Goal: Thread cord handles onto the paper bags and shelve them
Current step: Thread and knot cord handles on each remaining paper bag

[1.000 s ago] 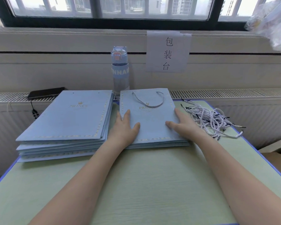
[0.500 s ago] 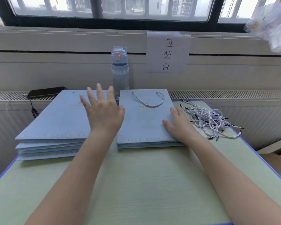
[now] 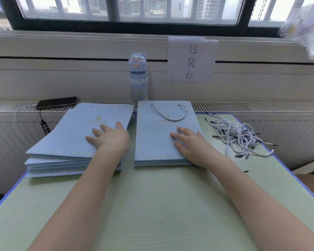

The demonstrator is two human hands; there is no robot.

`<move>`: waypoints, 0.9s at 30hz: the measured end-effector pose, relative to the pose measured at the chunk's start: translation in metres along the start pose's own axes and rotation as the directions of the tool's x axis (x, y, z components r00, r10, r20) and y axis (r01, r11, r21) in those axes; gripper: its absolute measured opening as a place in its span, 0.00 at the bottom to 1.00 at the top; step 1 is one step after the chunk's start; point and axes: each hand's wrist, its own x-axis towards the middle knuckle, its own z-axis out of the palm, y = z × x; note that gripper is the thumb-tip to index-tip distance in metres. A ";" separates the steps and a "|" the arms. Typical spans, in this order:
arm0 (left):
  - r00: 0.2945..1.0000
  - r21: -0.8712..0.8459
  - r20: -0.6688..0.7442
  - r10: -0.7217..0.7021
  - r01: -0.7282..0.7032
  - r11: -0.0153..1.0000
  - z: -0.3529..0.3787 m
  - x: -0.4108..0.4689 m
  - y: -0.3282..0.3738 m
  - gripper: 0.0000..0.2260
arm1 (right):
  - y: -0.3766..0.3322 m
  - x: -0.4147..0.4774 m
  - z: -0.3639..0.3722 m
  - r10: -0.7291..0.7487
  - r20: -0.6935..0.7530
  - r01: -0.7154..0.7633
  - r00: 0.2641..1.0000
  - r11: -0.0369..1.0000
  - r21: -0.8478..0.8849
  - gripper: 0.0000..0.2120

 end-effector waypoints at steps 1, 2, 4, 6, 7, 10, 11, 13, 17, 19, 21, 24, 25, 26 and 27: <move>1.000 0.013 0.003 0.022 -0.022 1.000 -0.002 -0.002 0.002 0.22 | 0.000 0.000 -0.001 0.003 0.007 -0.003 1.000 1.000 0.000 0.21; 0.999 0.023 -0.007 0.045 -0.045 0.999 -0.003 -0.004 0.004 0.22 | 0.001 -0.001 -0.002 0.002 0.014 -0.002 1.000 1.000 -0.005 0.21; 0.993 0.027 -0.070 0.090 -0.089 0.996 -0.003 -0.008 0.006 0.21 | 0.000 -0.002 -0.003 -0.003 0.023 0.003 1.000 1.000 -0.010 0.21; 0.981 0.027 -0.135 0.139 -0.137 0.990 -0.003 -0.011 0.007 0.19 | 0.000 -0.003 -0.003 -0.008 0.029 0.008 1.000 1.000 -0.012 0.21; 0.971 0.036 -0.176 0.164 -0.161 0.986 -0.004 -0.014 0.007 0.18 | 0.000 -0.003 -0.003 -0.011 0.031 0.012 0.999 1.000 -0.012 0.21; 0.924 0.086 -0.317 0.215 -0.197 0.977 -0.015 -0.023 0.005 0.18 | 0.000 -0.003 -0.004 -0.018 0.035 0.018 0.999 1.000 -0.009 0.21; 0.909 0.098 -0.354 0.219 -0.197 0.976 -0.019 -0.026 0.004 0.19 | 0.000 -0.003 -0.005 -0.018 0.034 0.019 0.999 1.000 -0.009 0.21; 0.879 0.109 -0.423 0.221 -0.193 0.975 -0.028 -0.034 0.003 0.22 | 0.001 -0.002 -0.004 -0.013 0.034 0.013 0.999 1.000 -0.013 0.21; 0.761 0.130 -0.576 0.299 -0.275 0.952 -0.042 -0.065 0.012 0.28 | 0.003 -0.003 -0.002 -0.024 -0.002 0.024 1.000 0.999 0.048 0.22; 0.688 0.177 -0.620 0.378 -0.346 0.921 -0.039 -0.082 0.025 0.30 | 0.004 0.000 -0.004 0.028 -0.134 0.015 0.991 0.952 0.307 0.23; 0.596 0.241 -0.638 0.488 -0.447 0.862 -0.026 -0.095 0.039 0.30 | 0.005 0.004 -0.010 0.169 -0.281 0.033 0.945 0.802 0.596 0.24; 0.417 0.314 -0.637 0.649 -0.628 0.712 0.000 -0.098 0.056 0.28 | 0.010 0.006 -0.020 0.389 -0.344 0.127 0.855 0.486 0.865 0.18; 0.373 0.334 -0.627 0.684 -0.664 0.669 0.010 -0.098 0.060 0.29 | 0.012 0.006 -0.024 0.455 -0.303 0.143 0.837 0.353 0.925 0.15; 0.345 0.348 -0.624 0.701 -0.681 0.645 0.016 -0.099 0.064 0.28 | 0.014 0.005 -0.027 0.506 -0.260 0.155 0.822 0.240 0.958 0.12; 0.338 0.344 -0.615 0.713 -0.698 0.628 0.015 -0.102 0.066 0.28 | 0.015 0.004 -0.030 0.541 -0.230 0.171 0.809 0.158 0.973 0.10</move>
